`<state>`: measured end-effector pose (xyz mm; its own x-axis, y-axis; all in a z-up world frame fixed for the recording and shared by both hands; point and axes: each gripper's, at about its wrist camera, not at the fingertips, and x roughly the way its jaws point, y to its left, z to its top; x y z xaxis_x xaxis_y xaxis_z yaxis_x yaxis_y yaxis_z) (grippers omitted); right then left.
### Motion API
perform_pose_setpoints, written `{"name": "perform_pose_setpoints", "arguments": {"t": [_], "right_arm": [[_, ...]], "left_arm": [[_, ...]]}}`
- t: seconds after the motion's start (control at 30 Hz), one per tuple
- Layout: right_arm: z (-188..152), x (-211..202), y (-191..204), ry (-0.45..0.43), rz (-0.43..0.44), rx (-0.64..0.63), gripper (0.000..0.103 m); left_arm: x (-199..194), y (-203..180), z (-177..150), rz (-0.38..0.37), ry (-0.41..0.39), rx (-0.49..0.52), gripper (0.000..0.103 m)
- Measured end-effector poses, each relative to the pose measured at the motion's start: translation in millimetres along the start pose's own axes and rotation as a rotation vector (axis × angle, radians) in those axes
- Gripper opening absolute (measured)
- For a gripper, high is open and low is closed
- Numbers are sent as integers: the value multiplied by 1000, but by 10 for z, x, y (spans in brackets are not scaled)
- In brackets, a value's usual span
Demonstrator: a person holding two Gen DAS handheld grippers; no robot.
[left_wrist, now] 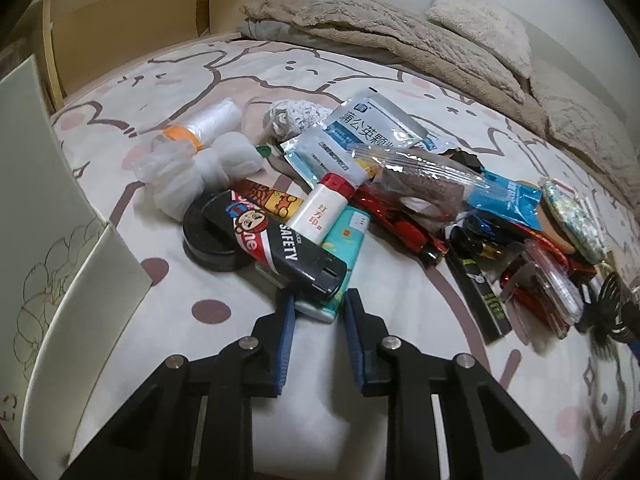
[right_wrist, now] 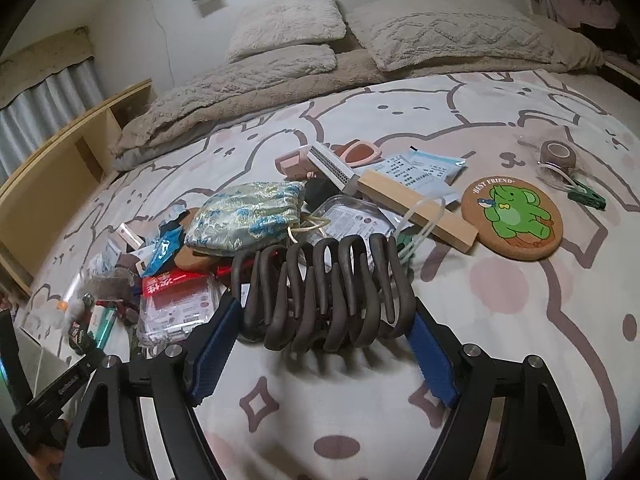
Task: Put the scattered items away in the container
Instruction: 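Close the left gripper on the teal lighter while the right approaches the claw clip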
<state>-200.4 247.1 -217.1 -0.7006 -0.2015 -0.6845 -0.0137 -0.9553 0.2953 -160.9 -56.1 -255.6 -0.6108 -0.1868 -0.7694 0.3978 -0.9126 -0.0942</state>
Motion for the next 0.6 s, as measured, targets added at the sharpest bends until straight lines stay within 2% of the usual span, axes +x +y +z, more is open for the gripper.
{"name": "perform_pose_setpoints", "arguments": {"t": [0.27, 0.6], "right_arm": [[-61, -145, -103, 22, 17, 70, 81], [-136, -347, -125, 33, 25, 91, 80]], "left_arm": [[-110, -75, -89, -13, 10, 33, 22], [-267, -175, -254, -34, 24, 91, 21]]}}
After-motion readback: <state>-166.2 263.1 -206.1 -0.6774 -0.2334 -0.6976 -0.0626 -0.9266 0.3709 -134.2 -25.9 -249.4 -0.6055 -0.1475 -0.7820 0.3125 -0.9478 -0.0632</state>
